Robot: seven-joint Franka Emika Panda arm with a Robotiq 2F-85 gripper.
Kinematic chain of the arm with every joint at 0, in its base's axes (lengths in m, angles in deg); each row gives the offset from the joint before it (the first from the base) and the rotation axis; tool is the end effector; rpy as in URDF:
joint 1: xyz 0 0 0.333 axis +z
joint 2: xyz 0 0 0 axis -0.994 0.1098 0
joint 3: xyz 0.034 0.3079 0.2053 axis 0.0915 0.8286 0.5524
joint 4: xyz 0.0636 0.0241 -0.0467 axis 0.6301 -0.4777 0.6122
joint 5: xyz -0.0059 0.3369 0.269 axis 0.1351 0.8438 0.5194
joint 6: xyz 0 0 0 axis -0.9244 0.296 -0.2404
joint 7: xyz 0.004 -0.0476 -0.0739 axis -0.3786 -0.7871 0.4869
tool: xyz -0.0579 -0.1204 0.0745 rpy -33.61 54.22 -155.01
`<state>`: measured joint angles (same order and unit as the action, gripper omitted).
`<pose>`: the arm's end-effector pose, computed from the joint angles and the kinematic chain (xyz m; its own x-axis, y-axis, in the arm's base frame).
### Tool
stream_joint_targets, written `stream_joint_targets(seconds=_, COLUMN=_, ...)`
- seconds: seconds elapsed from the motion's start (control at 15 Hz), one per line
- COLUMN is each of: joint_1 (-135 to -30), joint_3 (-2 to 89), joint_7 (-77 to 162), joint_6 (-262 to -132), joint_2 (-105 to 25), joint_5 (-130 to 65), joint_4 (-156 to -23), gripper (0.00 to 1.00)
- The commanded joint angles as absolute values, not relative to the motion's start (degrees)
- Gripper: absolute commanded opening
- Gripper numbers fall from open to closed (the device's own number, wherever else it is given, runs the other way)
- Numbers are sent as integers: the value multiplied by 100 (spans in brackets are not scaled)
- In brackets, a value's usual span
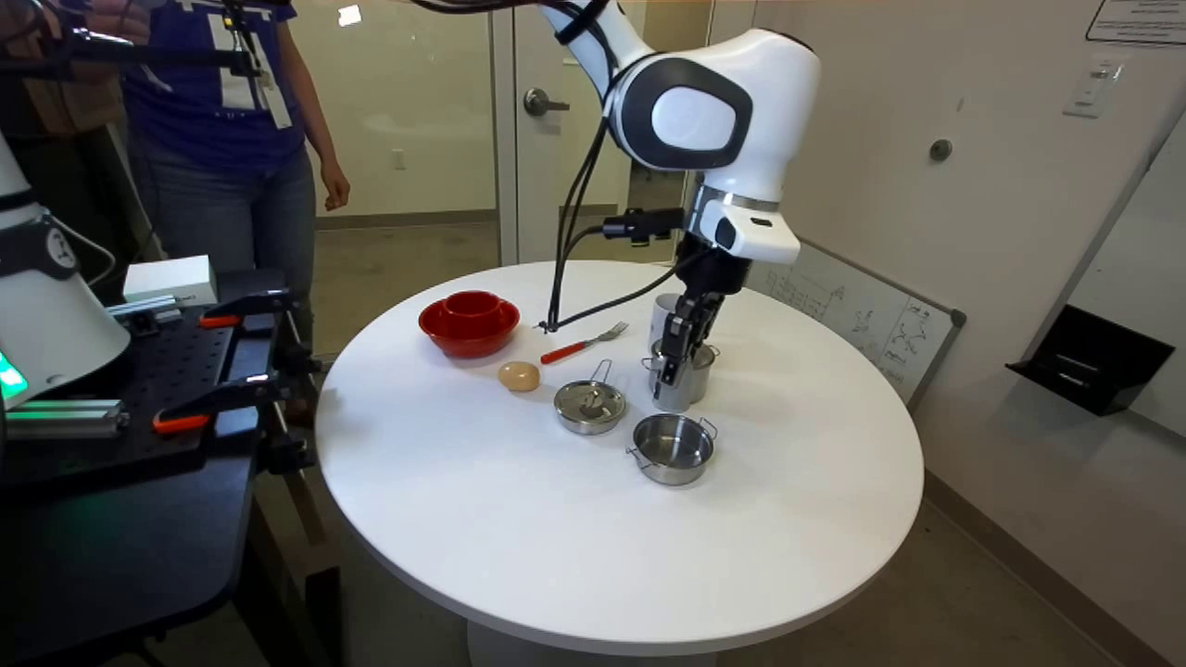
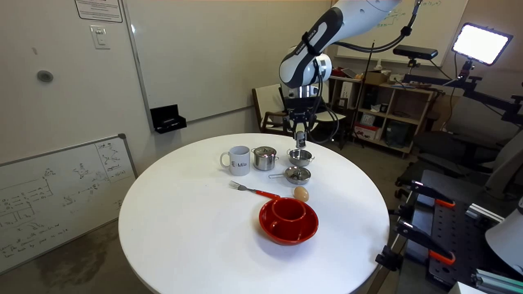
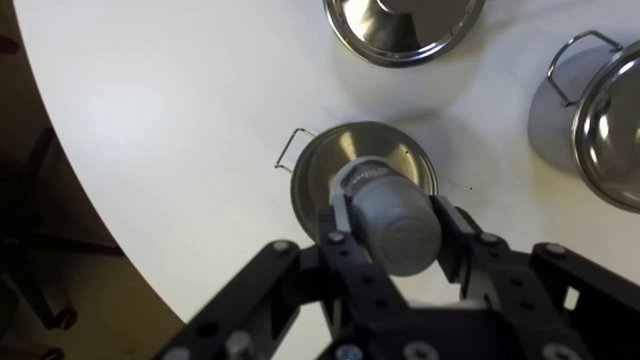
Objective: Pick the bottle on the table and put it in the pot
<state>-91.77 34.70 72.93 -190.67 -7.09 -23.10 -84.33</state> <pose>0.7127 -0.2407 0.1060 0.5485 -0.8343 -0.0546 -0.8220 -0.5501 0.1476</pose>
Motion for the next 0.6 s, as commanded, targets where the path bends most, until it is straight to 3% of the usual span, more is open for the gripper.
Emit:
stream_joint_targets(seconds=0.0, joint_1=-9182, joint_3=3402, joint_7=7773, joint_6=-19225, joint_2=-525, joint_5=-2050, joint_4=-8277, gripper=16)
stream_joint_targets(seconds=0.53, joint_1=-9349, joint_3=3463, joint_7=8362, joint_6=-19602, joint_2=-305, joint_5=-1710, joint_4=-8312, gripper=16)
